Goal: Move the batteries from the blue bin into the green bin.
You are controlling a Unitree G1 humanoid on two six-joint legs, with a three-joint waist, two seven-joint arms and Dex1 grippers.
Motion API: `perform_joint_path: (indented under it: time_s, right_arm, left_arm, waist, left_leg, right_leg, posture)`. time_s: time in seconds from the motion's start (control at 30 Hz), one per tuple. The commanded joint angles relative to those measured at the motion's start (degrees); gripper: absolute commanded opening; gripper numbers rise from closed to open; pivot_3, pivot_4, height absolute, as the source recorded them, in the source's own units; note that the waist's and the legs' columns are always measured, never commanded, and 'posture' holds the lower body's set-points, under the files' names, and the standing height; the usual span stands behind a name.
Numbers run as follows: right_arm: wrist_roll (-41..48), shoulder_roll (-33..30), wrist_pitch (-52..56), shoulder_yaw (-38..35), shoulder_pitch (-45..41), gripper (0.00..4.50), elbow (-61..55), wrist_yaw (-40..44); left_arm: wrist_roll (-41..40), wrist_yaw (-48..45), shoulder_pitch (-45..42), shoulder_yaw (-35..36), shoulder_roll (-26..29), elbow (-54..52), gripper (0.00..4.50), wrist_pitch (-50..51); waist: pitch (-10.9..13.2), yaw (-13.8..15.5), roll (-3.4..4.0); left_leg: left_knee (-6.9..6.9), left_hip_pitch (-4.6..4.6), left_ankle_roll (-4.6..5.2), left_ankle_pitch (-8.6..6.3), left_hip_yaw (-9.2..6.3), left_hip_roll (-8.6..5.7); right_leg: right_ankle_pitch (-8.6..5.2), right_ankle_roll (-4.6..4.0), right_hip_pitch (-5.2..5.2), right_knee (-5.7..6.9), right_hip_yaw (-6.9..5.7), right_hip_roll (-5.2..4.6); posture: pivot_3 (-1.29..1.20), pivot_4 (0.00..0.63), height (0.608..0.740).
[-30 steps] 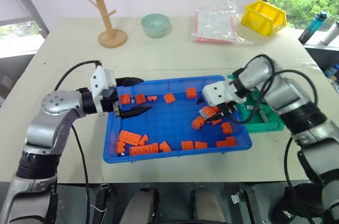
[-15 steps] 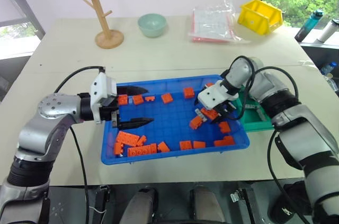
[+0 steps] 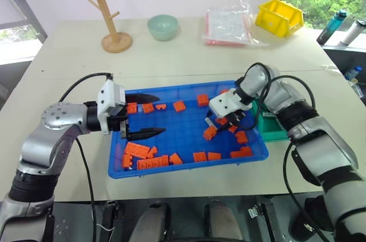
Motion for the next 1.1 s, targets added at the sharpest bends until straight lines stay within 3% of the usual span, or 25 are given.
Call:
perform_joint_path:
  time_s: [0.03, 0.17, 0.27, 0.47, 0.67, 0.8, 0.93, 0.97, 1.1]
  right_arm:
    - [0.62, -0.94, 2.18, -1.59, 1.36, 2.81, -3.24, -0.5]
    - [2.07, -2.41, 6.24, -4.5, 2.55, 2.81, -7.82, -1.55]
    - [7.03, -3.72, 18.45, -10.47, 1.99, 2.81, -15.55, -2.75]
    - [17.63, -14.64, 42.26, -26.84, 6.69, 2.81, -31.64, -6.81]
    - [21.03, -25.37, 51.72, -39.14, 19.48, 2.81, -36.59, -12.93]
    - [23.35, -26.83, 53.2, -42.98, 29.71, 2.81, -41.96, -16.24]
    - [22.81, -25.95, 52.27, -42.77, 34.31, 4.26, -42.99, -22.15]
    - [23.31, -26.18, 52.09, -43.0, 35.07, 4.44, -43.34, -22.6]
    - [25.92, -28.04, 51.39, -45.78, 36.15, 4.44, -42.41, -22.68]
  left_arm:
    - [0.57, -0.58, -1.78, -0.48, -0.51, 0.56, 4.5, -1.77]
    - [0.77, -0.6, -3.38, -1.3, -0.95, 1.47, 4.5, -1.64]
    - [0.42, -0.81, -3.76, -1.21, -0.96, 1.74, 4.5, -1.09]
    - [0.16, -1.38, -3.33, -0.44, -0.15, 1.83, 4.5, -0.6]
    - [-0.96, -3.13, -2.62, 1.24, 2.38, 2.25, 4.5, -0.02]
    - [-1.1, -4.36, -4.04, 1.42, 3.45, 4.06, 4.5, 0.1]
    - [-1.25, -5.25, -6.12, 1.43, 3.85, 5.5, 4.5, 0.88]
    - [-1.36, -5.65, -6.59, 1.61, 4.15, 6.02, 4.5, 1.13]
    - [-2.02, -6.99, -7.13, 2.79, 5.8, 7.67, 4.5, 1.83]
  waist:
    - [0.0, 0.01, 0.0]
    - [0.0, 0.07, 0.0]
    - [0.05, 0.01, 0.09]
    - [0.07, 1.18, 0.12]
    - [0.07, 2.03, 0.11]
    - [0.07, 1.76, 0.13]
    - [0.09, 1.34, 0.16]
    - [0.09, 1.38, 0.16]
    - [0.1, 1.48, 0.17]
  left_leg:
    - [0.0, 0.0, 0.0, 0.0, 0.0, 0.0]
    - [0.01, 0.0, 0.0, 0.0, 0.0, -0.01]
    - [0.01, -0.01, 0.0, 0.0, 0.01, -0.01]
    - [0.0, -0.06, 0.01, 0.0, 0.0, -0.05]
    - [0.0, -0.07, 0.02, -0.01, 0.07, -0.08]
    - [-0.02, -0.08, 0.03, -0.02, 0.17, -0.06]
    - [-0.01, -0.07, 0.03, -0.01, 0.32, 0.06]
    - [-0.01, -0.06, 0.03, -0.01, 0.31, 0.06]
    - [-0.01, -0.07, 0.03, -0.02, 0.31, 0.03]
  right_leg:
    - [0.0, 0.0, 0.0, 0.0, 0.0, 0.0]
    - [0.0, 0.0, 0.0, 0.01, 0.0, -0.01]
    - [0.0, 0.0, -0.02, 0.0, 0.0, -0.02]
    - [0.0, 0.0, -0.03, 0.0, 0.0, -0.06]
    - [0.0, 0.0, 0.03, -0.07, 0.03, -0.12]
    - [0.0, 0.0, 0.0, -0.06, 0.04, -0.13]
    - [0.0, 0.0, -0.04, -0.05, 0.05, -0.08]
    - [0.0, 0.0, -0.04, -0.04, 0.04, -0.08]
    - [0.0, 0.0, -0.03, -0.03, 0.04, -0.1]
  posture:
    - [0.0, 0.15, 0.726]
    - [0.0, 0.15, 0.726]
    - [0.0, 0.15, 0.726]
    - [0.0, 0.15, 0.726]
    - [0.0, 0.15, 0.726]
    - [0.0, 0.15, 0.726]
    - [0.0, 0.15, 0.726]
    - [0.0, 0.15, 0.726]
    - [0.0, 0.15, 0.726]
